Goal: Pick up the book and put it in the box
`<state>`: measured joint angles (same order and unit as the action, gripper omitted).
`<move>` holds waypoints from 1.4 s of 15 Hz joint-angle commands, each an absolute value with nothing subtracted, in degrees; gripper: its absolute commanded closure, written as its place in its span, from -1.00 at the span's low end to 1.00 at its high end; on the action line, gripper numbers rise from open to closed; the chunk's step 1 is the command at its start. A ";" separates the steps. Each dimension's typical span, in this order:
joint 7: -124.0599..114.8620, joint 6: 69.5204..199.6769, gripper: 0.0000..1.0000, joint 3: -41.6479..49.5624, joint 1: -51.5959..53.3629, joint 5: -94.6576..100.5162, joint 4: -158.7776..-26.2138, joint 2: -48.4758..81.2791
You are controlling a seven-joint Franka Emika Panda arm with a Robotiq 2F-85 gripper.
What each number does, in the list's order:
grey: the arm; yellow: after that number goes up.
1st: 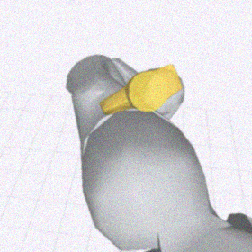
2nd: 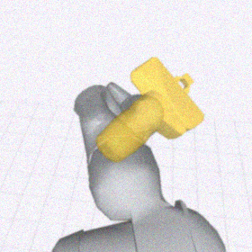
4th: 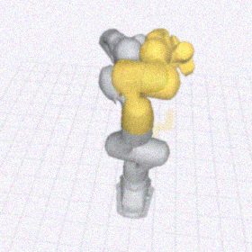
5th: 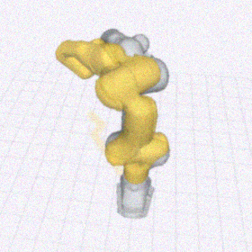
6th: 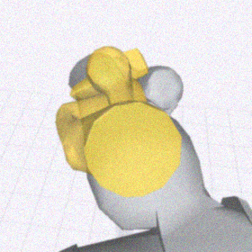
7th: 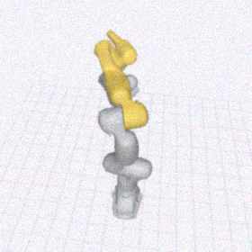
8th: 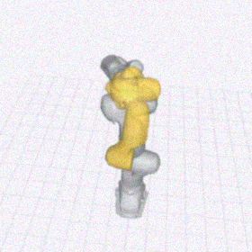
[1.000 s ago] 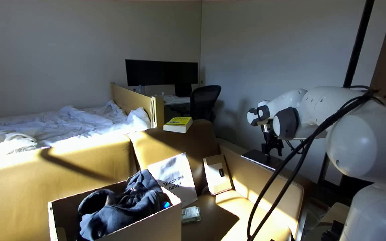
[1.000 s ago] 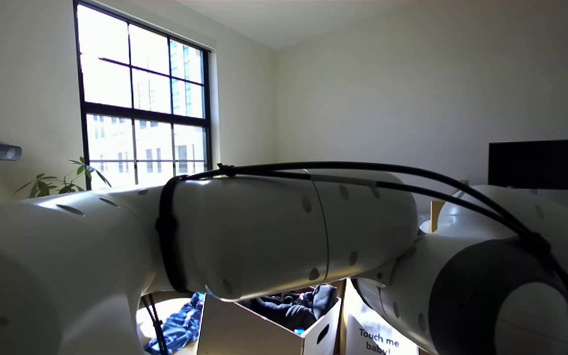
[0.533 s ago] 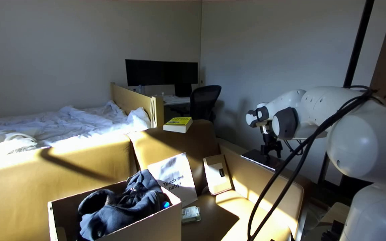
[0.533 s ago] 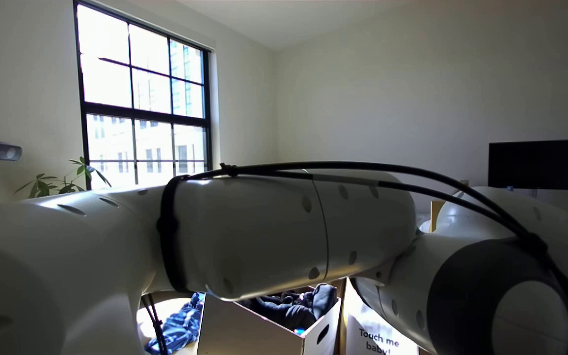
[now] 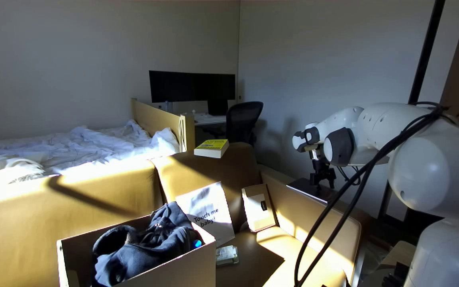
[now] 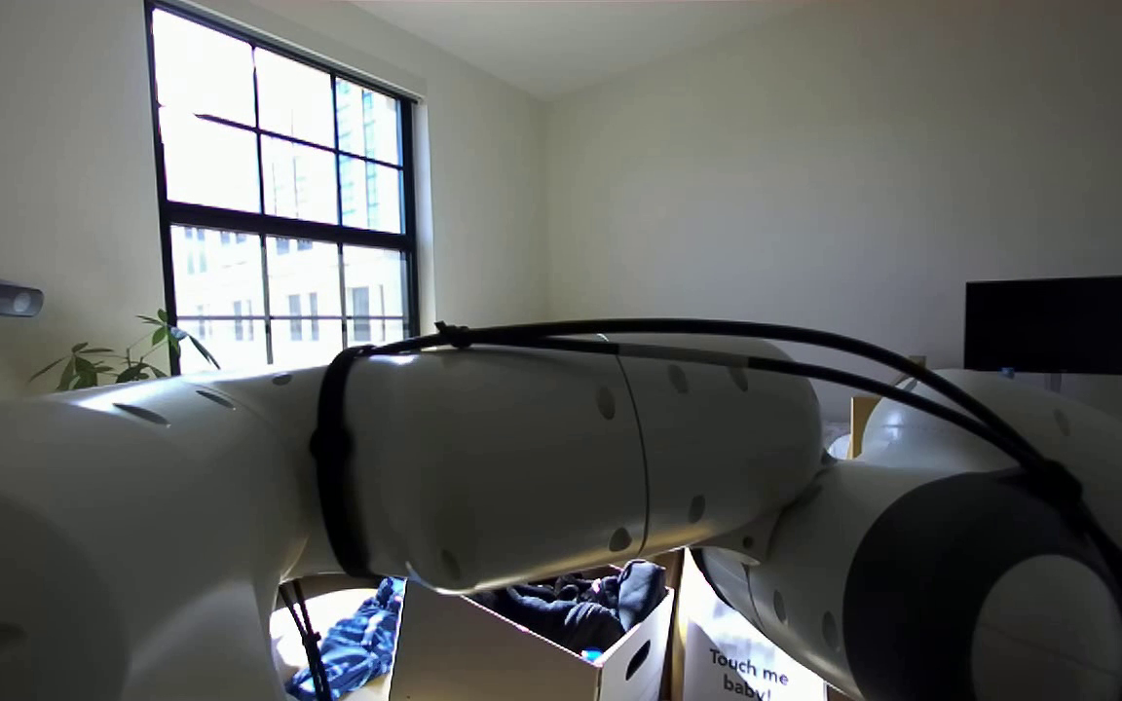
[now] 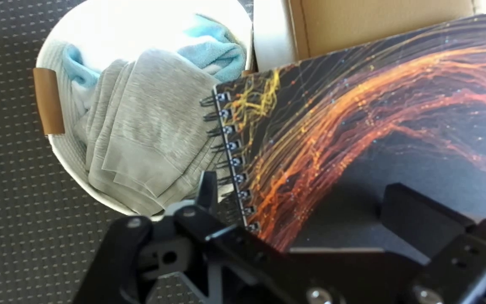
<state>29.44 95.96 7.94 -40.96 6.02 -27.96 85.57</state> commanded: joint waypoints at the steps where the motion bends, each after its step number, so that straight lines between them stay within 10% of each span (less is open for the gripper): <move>1: 31.01 95.44 -1.00 7.67 -40.83 7.09 -29.14 85.58; 21: 44.02 108.49 -1.00 7.33 -36.98 9.67 -33.60 85.54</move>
